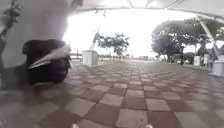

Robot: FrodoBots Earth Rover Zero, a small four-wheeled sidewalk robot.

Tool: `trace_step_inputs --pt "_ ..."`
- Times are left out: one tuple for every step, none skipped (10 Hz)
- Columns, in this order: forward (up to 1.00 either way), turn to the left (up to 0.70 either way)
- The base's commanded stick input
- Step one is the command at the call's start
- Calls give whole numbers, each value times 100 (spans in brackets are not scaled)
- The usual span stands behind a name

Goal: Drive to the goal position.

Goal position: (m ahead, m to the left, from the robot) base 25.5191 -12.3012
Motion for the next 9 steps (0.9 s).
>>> trace_step_inputs --pt "70 -35" --pt "70 -35" --pt "70 -35" --pt "70 -35" --pt "70 -35" --pt "70 -35" --pt "70 -35" --pt "70 -35" --pt "70 -35"
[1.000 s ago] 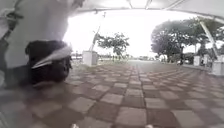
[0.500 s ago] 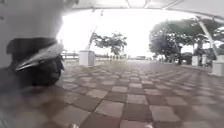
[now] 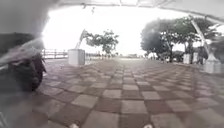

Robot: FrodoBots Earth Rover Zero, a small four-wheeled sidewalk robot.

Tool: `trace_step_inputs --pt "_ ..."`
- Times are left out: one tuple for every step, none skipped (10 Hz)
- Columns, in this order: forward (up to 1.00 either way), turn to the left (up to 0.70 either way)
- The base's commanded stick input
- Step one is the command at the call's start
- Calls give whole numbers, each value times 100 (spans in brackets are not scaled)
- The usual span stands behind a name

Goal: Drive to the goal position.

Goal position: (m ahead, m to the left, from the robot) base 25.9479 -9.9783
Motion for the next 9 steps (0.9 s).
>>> trace_step_inputs --pt "70 -35" --pt "70 -35" --pt "70 -6" --pt "70 0" --pt "70 0" --pt "70 0" --pt "70 0" --pt "70 0" --pt "70 0"
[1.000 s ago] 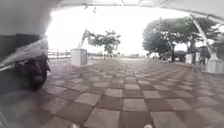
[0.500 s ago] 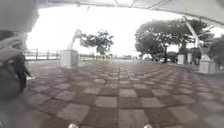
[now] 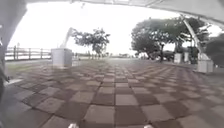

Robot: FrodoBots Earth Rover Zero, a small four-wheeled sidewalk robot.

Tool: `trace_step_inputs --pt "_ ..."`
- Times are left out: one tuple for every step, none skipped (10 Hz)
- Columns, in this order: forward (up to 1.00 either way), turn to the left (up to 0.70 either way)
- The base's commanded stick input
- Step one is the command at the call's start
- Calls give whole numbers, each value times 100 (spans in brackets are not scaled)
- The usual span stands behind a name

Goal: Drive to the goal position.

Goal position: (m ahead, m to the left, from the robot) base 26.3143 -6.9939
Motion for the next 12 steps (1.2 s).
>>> trace_step_inputs --pt "70 0" --pt "70 0" --pt "70 0" --pt "70 0" --pt "70 0" --pt "70 -1" --pt "69 -7" --pt "69 -34" --pt "69 -34" --pt "69 -34" --pt "69 -34" --pt "69 -34"
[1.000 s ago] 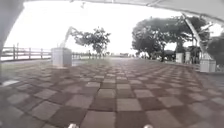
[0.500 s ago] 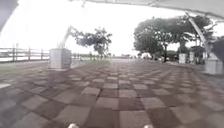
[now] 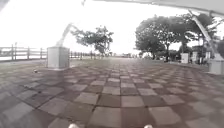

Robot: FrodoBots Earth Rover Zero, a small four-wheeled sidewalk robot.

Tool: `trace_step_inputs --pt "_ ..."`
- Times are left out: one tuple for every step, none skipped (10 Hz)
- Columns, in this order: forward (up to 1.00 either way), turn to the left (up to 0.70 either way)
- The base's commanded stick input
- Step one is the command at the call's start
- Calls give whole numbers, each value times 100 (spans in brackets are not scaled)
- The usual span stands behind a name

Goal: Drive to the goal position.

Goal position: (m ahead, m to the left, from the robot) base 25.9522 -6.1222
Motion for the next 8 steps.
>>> trace_step_inputs --pt "69 -34" --pt "69 -34" --pt "69 -34" --pt "69 -34" --pt "69 -34" --pt "69 -34" --pt "69 -34" --pt "69 -34"
